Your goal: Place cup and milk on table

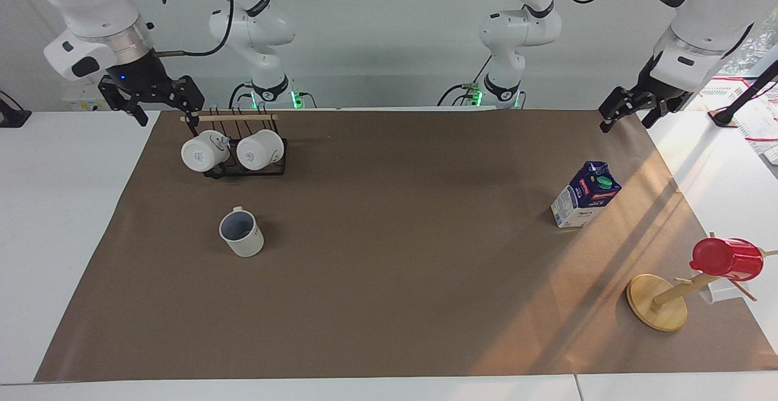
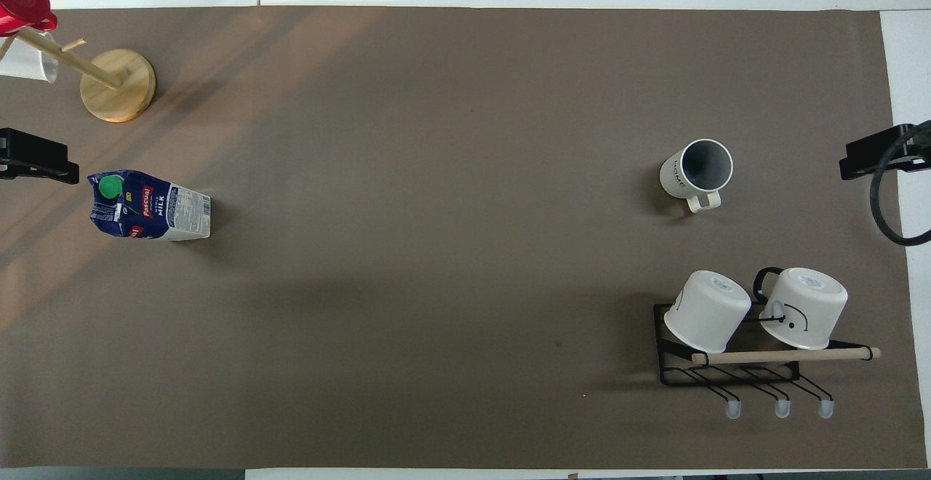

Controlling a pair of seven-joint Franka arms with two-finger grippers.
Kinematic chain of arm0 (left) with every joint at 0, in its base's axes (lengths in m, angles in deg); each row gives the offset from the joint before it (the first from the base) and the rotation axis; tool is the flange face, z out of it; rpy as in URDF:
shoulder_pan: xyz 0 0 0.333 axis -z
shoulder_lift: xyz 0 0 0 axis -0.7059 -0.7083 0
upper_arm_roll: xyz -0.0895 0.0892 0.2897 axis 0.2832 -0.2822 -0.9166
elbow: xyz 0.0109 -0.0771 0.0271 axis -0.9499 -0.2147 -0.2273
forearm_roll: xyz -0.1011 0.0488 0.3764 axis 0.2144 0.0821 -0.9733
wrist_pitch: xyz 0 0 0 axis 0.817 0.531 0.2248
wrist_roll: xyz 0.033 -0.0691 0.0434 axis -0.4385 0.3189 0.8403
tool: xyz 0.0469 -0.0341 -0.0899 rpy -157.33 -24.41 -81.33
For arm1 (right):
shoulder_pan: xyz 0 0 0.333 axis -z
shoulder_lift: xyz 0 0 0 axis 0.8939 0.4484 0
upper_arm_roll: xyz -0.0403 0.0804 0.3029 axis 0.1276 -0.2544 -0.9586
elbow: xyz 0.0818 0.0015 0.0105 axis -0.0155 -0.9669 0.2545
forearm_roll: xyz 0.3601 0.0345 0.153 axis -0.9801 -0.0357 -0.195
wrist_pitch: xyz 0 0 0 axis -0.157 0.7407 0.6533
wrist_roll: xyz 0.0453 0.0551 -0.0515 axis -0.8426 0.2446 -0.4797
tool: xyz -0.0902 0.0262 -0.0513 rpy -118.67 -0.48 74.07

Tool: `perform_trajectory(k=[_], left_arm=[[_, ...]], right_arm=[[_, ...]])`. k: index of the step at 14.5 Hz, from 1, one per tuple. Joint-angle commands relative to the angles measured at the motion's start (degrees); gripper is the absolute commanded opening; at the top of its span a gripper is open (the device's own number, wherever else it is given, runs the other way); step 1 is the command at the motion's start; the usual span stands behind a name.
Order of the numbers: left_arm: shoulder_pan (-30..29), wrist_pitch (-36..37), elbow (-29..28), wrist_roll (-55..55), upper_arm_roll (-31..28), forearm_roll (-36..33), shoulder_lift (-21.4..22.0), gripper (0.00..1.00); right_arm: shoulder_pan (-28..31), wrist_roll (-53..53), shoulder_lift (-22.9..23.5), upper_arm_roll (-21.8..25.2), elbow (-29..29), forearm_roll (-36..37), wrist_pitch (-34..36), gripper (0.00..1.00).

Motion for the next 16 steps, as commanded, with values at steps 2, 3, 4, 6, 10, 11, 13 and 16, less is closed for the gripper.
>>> perform_trajectory(k=[2, 3, 4, 6, 10, 11, 13, 16], left_arm=[[-0.46, -0.25, -1.69, -0.62, 0.08, 1.02, 1.52, 1.00], [-0.46, -0.25, -1.69, -0.62, 0.08, 1.02, 1.52, 1.00], [-0.46, -0.25, -1.78, -0.62, 0.08, 1.02, 1.52, 1.00], [-0.46, -0.25, -1.69, -0.62, 0.08, 1.02, 1.52, 1.00], [-0.55, -0.25, -1.69, -0.62, 0.08, 1.02, 1.52, 1.00], [-0.55, -0.25, -1.69, -0.62, 0.08, 1.02, 1.52, 1.00], [-0.55, -0.25, -1.69, -0.62, 0.08, 1.02, 1.52, 1.00], [-0.55, -0.25, -1.69, -0.62, 0.08, 1.02, 1.52, 1.00]], right_arm=[[0.20, -0.81, -0.09, -0.32, -0.06, 0.35, 0.20, 1.00], [0.20, -0.81, -0.09, -0.32, -0.06, 0.35, 0.20, 1.00], [0.20, -0.90, -0.09, -0.32, -0.06, 0.35, 0.20, 1.00], [0.20, -0.81, -0.09, -0.32, -0.06, 0.35, 0.20, 1.00], [0.29, -0.63, -0.18, -0.32, -0.14, 0.18, 0.20, 1.00], [0.29, -0.63, -0.26, -0.32, -0.41, 0.18, 0.20, 1.00], [0.29, -0.46, -0.53, -0.32, -1.28, 0.18, 0.20, 1.00], [0.29, -0.54, -1.85, -0.32, -4.97, 0.00, -5.22, 1.00]])
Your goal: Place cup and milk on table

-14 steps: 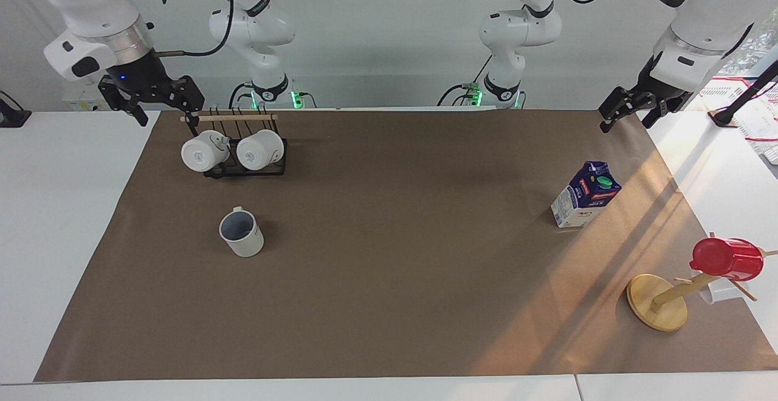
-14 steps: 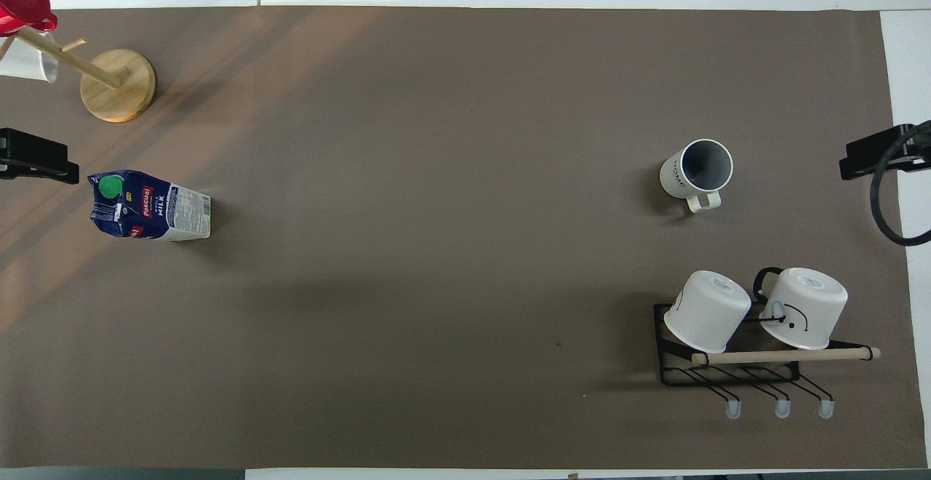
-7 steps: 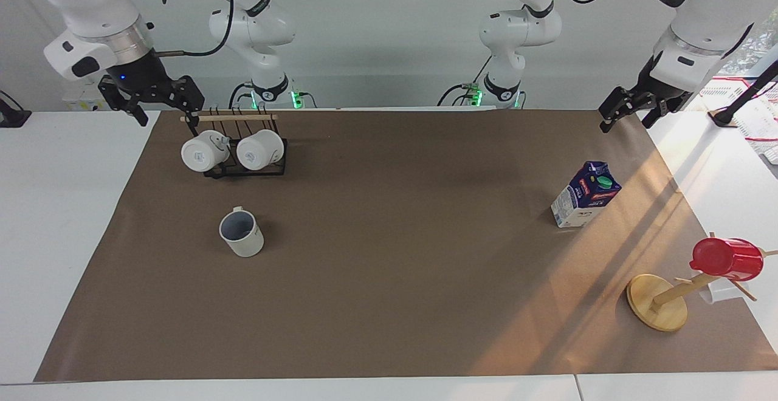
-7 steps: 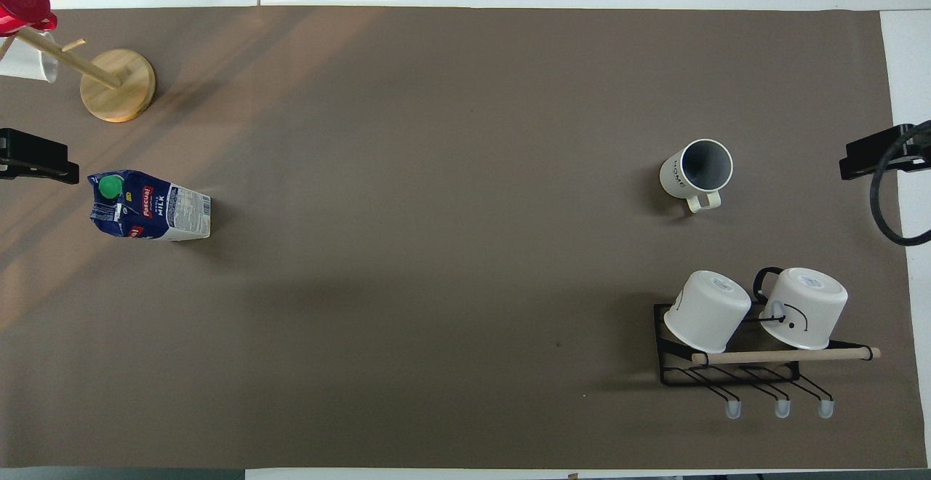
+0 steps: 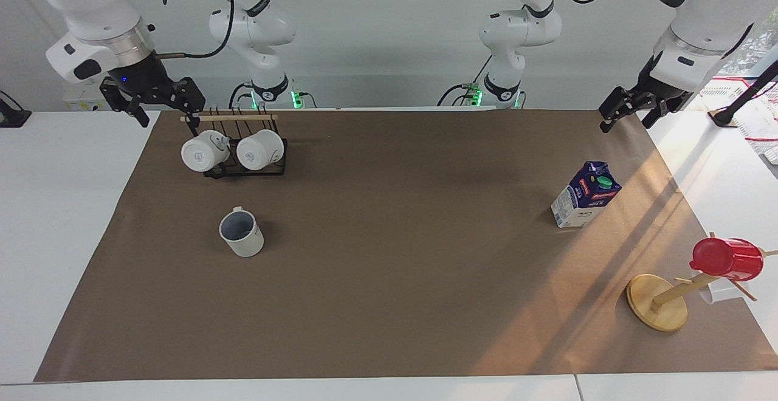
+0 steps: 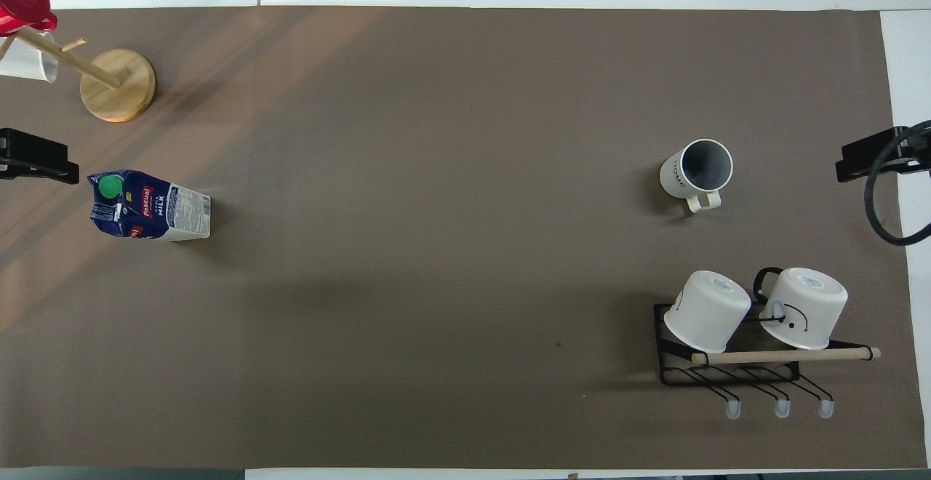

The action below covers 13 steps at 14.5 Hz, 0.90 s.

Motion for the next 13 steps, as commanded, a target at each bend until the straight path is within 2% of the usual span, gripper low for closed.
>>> perform_trajectory(k=[1, 3, 5, 8, 11, 13], left_arm=[[-0.46, -0.25, -1.68, -0.62, 0.08, 1.02, 1.52, 1.00], [-0.46, -0.25, -1.68, -0.62, 0.08, 1.02, 1.52, 1.00], [-0.46, -0.25, -1.68, -0.62, 0.08, 1.02, 1.52, 1.00], [-0.55, -0.25, -1.68, -0.62, 0.08, 1.02, 1.52, 1.00], [-0.46, -0.25, -1.68, -0.62, 0.08, 1.02, 1.44, 1.00], [-0.55, -0.25, -1.68, -0.62, 0.08, 1.02, 1.52, 1.00]], right_arm=[[0.29, -0.46, -1.97, -0.32, -5.00, 0.01, -7.14, 1.00], [0.55, -1.07, -1.27, -0.32, -7.03, -1.48, -10.24, 1.00], [1.08, -3.43, 2.41, -0.32, -7.47, -4.73, -14.88, 1.00], [0.64, -6.15, 8.74, -0.32, -7.73, -5.00, -23.49, 1.00], [0.90, -8.72, 11.12, -0.32, -13.86, -5.00, -35.09, 1.00], [0.29, -8.72, 11.48, -0.32, -18.35, -5.00, -39.76, 1.00]])
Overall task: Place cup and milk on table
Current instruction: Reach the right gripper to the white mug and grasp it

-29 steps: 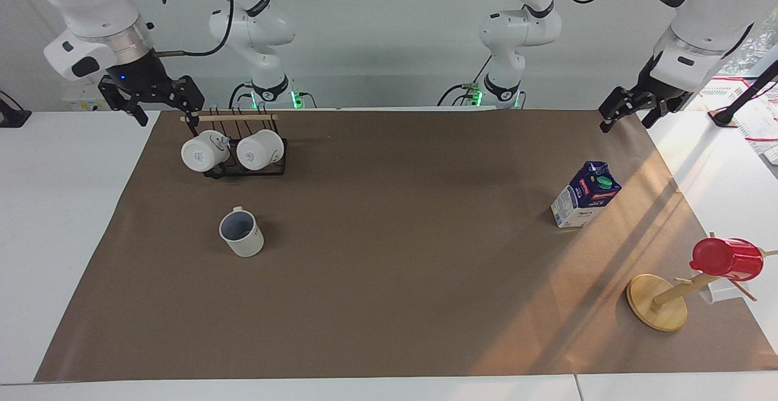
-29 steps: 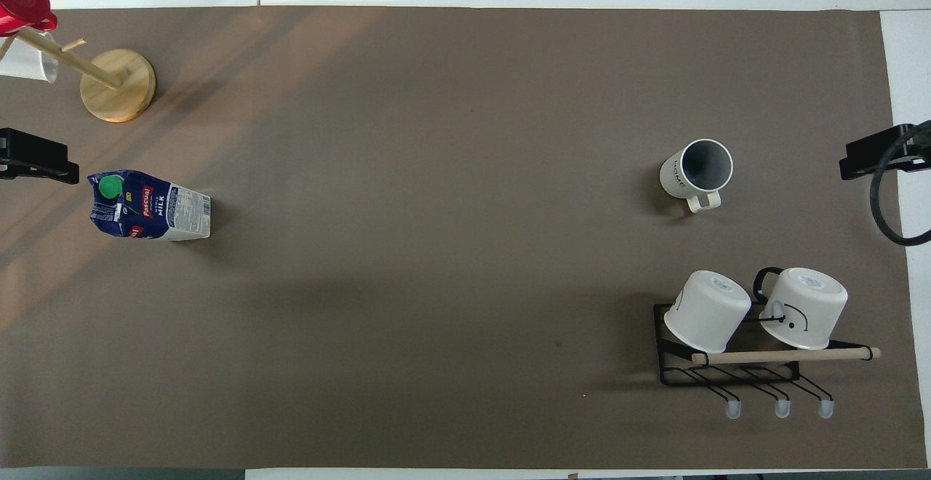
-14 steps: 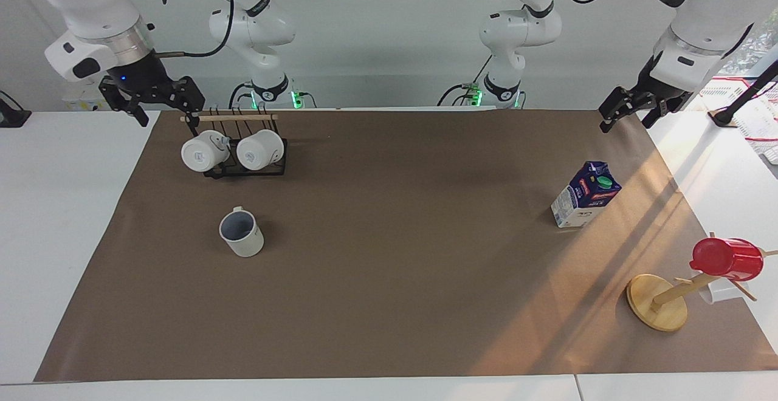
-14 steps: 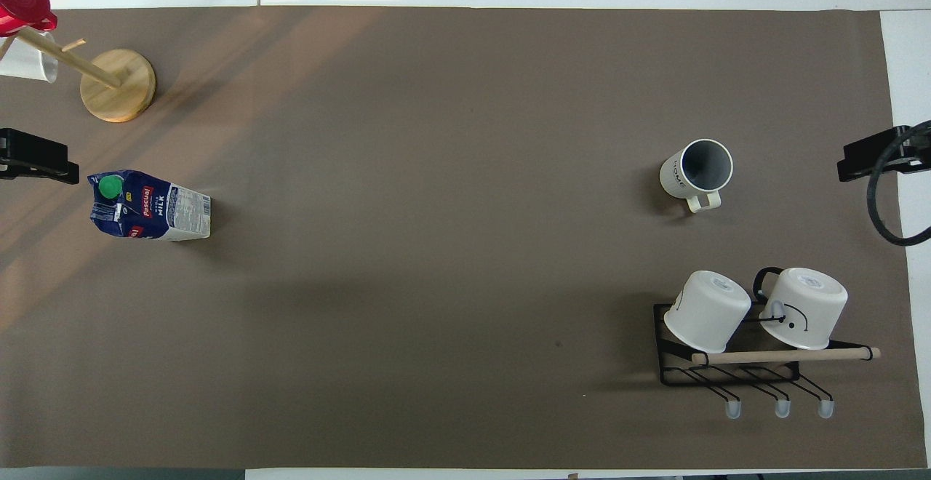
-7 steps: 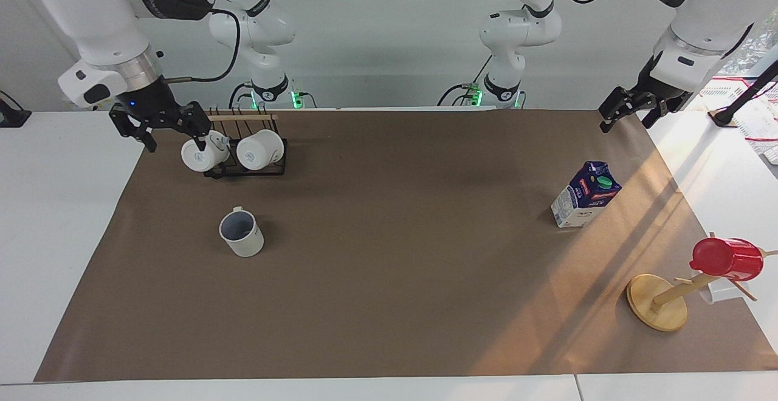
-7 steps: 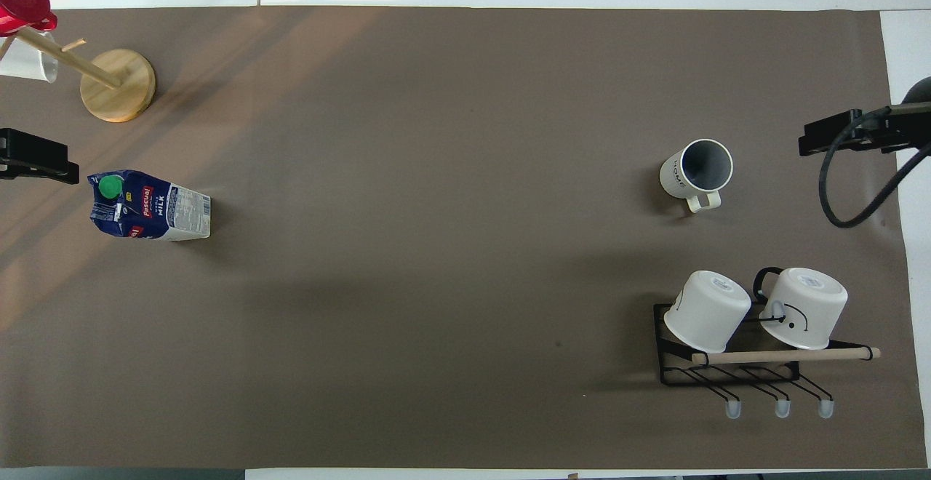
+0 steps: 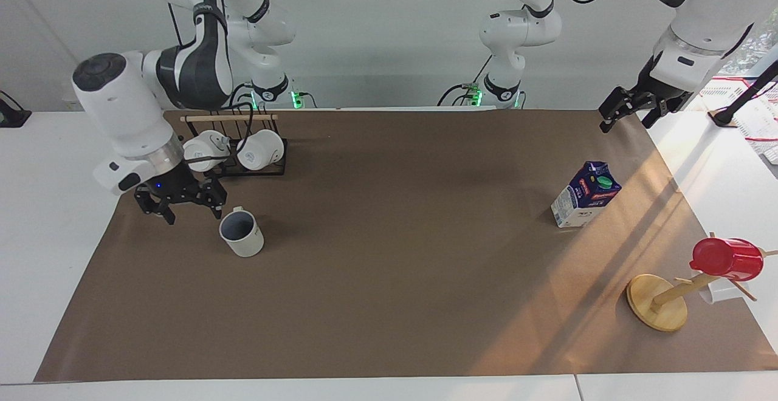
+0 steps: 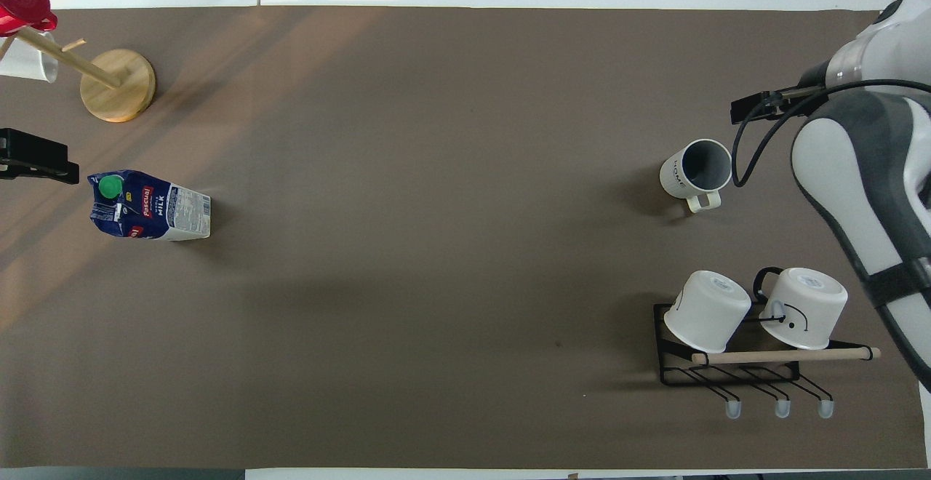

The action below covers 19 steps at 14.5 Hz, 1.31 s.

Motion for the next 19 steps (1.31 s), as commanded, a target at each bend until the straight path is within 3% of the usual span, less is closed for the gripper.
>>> perform_trajectory(k=[1, 8, 9, 10, 11, 17, 19], left_arm=[[-0.46, -0.26, -1.67, -0.62, 0.08, 1.02, 1.52, 1.00], [-0.46, -0.26, -1.76, -0.62, 0.08, 1.02, 1.52, 1.00], [-0.46, -0.26, -1.67, -0.18, 0.08, 1.02, 1.52, 1.00], [-0.20, -0.26, -1.67, -0.27, 0.08, 1.02, 1.52, 1.00], [-0.11, -0.52, -1.67, -0.44, 0.08, 1.02, 1.52, 1.00], [-0.37, -0.87, -4.65, -0.44, 0.00, 0.93, 3.18, 1.00], [-0.55, -2.79, -5.89, -0.88, 0.00, 0.93, 3.54, 1.00]], right_arm=[[0.14, -1.78, -0.26, -0.33, -5.66, -1.02, -5.07, 1.00], [0.22, -6.00, 4.50, -0.33, -7.43, -1.02, -9.03, 0.97], [0.14, -6.52, 5.11, -0.33, -7.34, -1.02, -9.30, 0.77], [0.05, -8.35, 5.46, -0.33, -7.34, -1.02, -9.82, 0.25], [-0.04, -8.55, 5.47, -0.33, -7.34, -1.11, -9.83, 0.00], [-0.04, -8.55, 5.47, -0.42, -6.55, -1.02, -8.60, 0.00], [-0.13, -8.55, 5.21, -0.42, -3.49, -1.02, -4.75, 0.00]])
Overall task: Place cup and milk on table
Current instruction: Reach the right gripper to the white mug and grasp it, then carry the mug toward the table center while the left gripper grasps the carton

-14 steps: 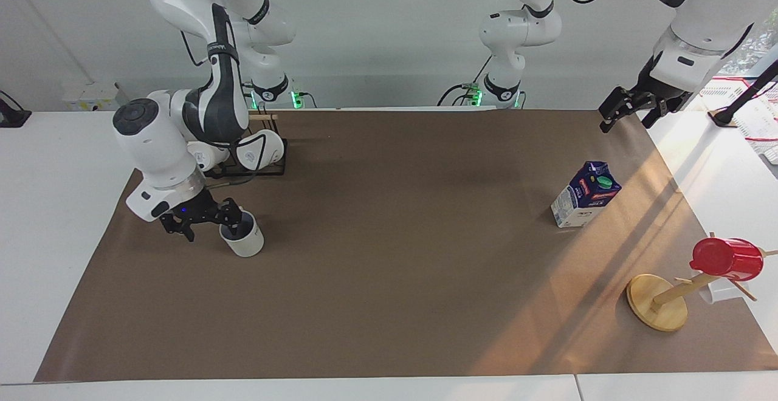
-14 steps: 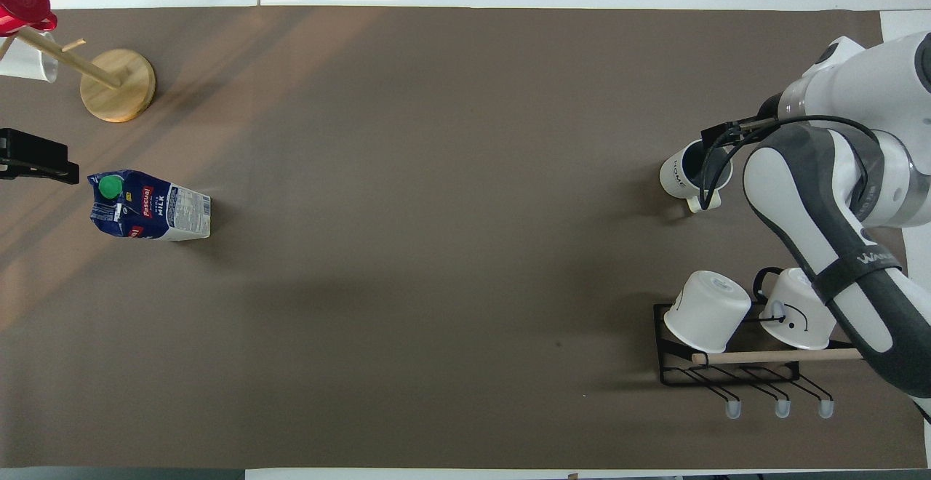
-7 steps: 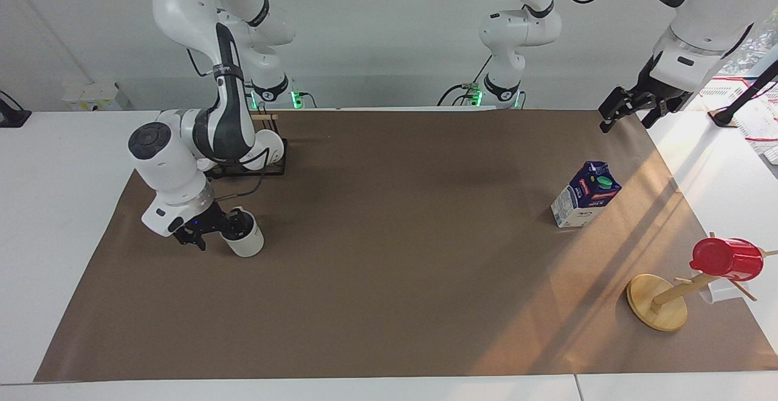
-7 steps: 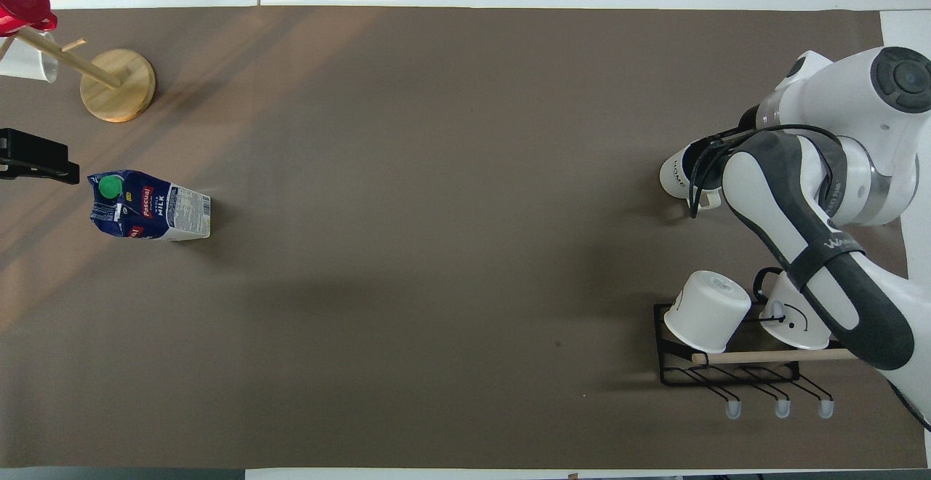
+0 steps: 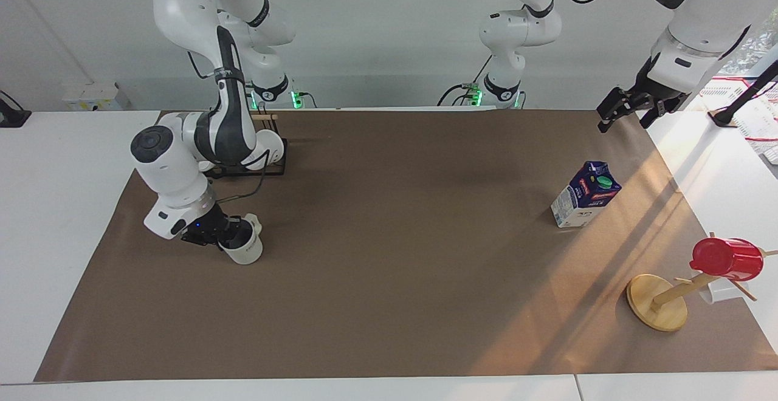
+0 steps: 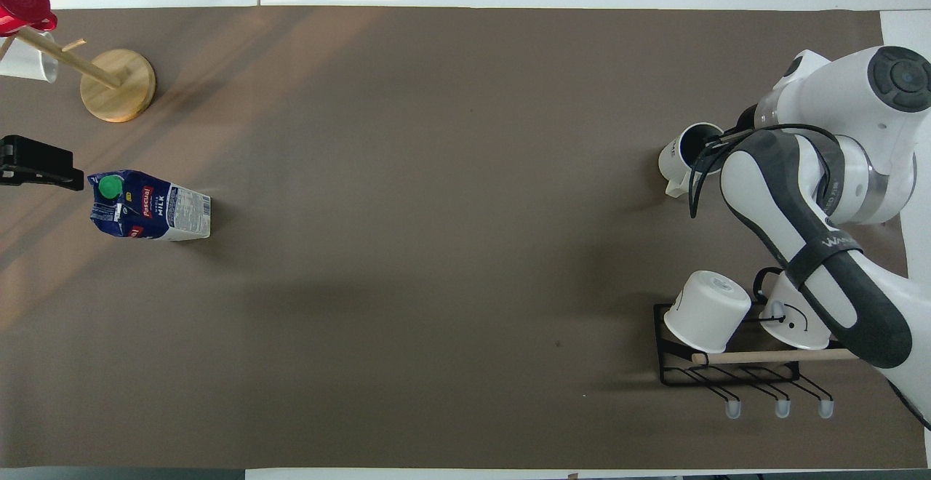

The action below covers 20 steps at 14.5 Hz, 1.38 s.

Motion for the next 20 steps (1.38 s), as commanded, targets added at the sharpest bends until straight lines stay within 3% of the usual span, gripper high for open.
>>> perform_trajectory(k=[1, 6, 10, 14, 20], left_arm=[[-0.64, -4.99, -5.05, -0.89, -0.03, 0.93, 3.00, 1.00], [-0.99, -13.79, -11.64, -0.80, -0.20, 1.02, 3.97, 1.00], [-2.22, -20.82, -17.52, -0.97, -0.20, 1.01, 3.71, 1.00], [-3.27, -28.55, -23.24, -1.15, -0.20, 0.93, 3.18, 1.00], [-2.75, -34.81, -27.29, -0.89, -0.12, 0.93, 1.86, 1.00]], right_arm=[[0.23, -1.74, -1.12, -0.64, 3.80, -0.99, 5.39, 0.00], [-2.13, -2.26, -2.01, -6.78, 9.34, -0.03, 9.20, 0.00], [-11.71, -1.91, -1.48, -6.88, 9.35, -0.11, 5.33, 0.00], [-20.06, 2.38, 3.95, -6.88, 9.79, -0.03, -3.61, 0.00], [-22.89, 4.33, 4.76, -6.79, 7.25, 2.51, -2.94, 0.00]])
